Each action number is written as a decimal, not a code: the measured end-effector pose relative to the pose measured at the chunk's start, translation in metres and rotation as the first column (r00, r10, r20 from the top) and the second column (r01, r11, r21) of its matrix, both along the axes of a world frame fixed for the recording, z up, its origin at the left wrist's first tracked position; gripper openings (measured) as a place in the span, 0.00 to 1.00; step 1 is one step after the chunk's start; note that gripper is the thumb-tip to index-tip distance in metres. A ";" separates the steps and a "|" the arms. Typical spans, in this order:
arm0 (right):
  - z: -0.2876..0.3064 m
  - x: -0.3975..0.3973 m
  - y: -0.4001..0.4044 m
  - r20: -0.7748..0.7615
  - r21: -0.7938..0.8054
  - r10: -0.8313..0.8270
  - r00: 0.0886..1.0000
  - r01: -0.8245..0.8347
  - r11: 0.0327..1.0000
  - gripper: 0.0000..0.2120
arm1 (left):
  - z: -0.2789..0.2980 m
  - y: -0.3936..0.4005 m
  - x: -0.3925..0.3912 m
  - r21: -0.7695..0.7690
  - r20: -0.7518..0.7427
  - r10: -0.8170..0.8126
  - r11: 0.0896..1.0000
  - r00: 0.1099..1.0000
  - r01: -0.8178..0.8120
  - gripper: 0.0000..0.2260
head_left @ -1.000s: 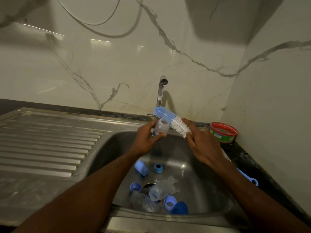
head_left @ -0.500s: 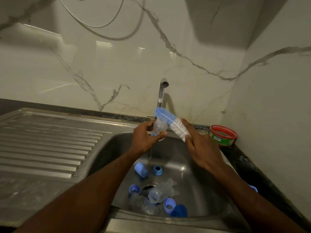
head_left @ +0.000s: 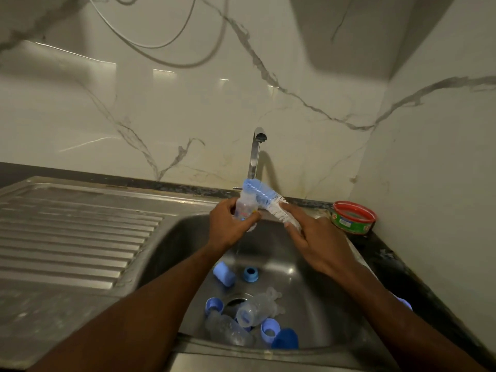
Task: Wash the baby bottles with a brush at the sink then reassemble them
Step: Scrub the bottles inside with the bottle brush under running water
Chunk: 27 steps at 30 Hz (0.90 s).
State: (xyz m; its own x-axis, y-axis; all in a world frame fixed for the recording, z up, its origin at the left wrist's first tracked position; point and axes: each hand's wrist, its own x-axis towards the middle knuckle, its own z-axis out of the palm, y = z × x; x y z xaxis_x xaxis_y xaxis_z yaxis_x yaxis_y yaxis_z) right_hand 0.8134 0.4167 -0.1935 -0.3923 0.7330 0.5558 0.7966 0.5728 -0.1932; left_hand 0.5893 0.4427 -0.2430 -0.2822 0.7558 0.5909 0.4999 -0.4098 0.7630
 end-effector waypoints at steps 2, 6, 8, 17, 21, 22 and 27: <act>0.002 -0.006 -0.004 0.037 -0.033 -0.010 0.999 0.011 0.999 0.29 | 0.001 -0.005 0.009 -0.005 -0.080 -0.089 0.996 0.993 0.089 0.14; 0.002 -0.019 -0.001 0.111 -0.091 -0.068 0.991 0.079 0.993 0.32 | 0.001 -0.006 0.029 -0.040 -0.158 -0.216 0.976 0.963 0.213 0.19; 0.004 -0.013 0.002 0.121 -0.076 -0.108 0.987 0.117 0.990 0.30 | -0.001 -0.001 0.027 -0.040 -0.170 -0.147 0.989 0.974 0.142 0.19; -0.007 -0.009 0.009 0.229 -0.046 -0.124 0.966 0.139 0.989 0.18 | -0.003 -0.002 0.007 -0.201 -0.201 -0.059 0.979 0.978 0.018 0.19; -0.002 -0.013 0.008 0.263 0.026 -0.219 0.940 0.220 0.975 0.12 | 0.001 -0.006 0.024 -0.192 -0.210 -0.120 0.978 0.970 0.079 0.19; 0.000 -0.011 0.007 0.235 0.041 -0.239 0.942 0.236 0.971 0.12 | 0.002 -0.004 0.022 -0.175 -0.172 -0.080 0.983 0.982 0.050 0.18; 0.004 0.000 0.001 0.118 0.075 -0.216 0.969 0.208 0.975 0.14 | -0.003 0.002 -0.003 -0.339 -0.185 0.132 0.922 0.974 -0.190 0.20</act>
State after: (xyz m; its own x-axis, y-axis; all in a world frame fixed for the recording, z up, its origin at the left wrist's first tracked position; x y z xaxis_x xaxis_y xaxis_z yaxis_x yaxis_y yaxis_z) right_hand 0.8130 0.4177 -0.1897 -0.3005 0.7729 0.5588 0.9167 0.3958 -0.0545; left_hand 0.5860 0.4448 -0.2461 -0.3441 0.8748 0.3411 0.6601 -0.0330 0.7504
